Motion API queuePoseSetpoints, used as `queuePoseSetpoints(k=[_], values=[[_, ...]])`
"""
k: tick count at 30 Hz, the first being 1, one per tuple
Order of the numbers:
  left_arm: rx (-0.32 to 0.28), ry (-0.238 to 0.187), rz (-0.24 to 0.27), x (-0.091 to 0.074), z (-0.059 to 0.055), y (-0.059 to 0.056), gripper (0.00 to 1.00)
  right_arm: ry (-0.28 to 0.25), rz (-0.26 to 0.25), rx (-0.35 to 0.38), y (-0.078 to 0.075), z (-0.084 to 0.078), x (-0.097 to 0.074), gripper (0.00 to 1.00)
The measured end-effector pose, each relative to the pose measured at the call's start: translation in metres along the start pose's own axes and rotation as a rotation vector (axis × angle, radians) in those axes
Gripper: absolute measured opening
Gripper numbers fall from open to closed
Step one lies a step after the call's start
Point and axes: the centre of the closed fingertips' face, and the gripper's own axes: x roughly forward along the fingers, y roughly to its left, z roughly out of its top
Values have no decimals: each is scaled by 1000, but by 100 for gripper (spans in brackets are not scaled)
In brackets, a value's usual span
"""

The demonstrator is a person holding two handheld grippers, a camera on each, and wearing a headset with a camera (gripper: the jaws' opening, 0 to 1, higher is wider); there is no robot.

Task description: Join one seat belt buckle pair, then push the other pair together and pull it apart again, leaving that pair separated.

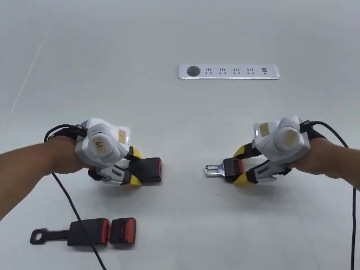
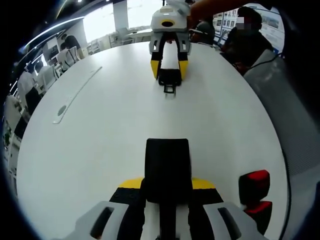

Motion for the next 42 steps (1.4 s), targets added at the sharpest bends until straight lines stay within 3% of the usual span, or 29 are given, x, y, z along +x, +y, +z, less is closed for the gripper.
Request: queuePoseSetpoints(k=[42], values=[[-4, 43, 5, 1, -5, 2, 33, -78, 7, 2, 2, 70, 52, 35]])
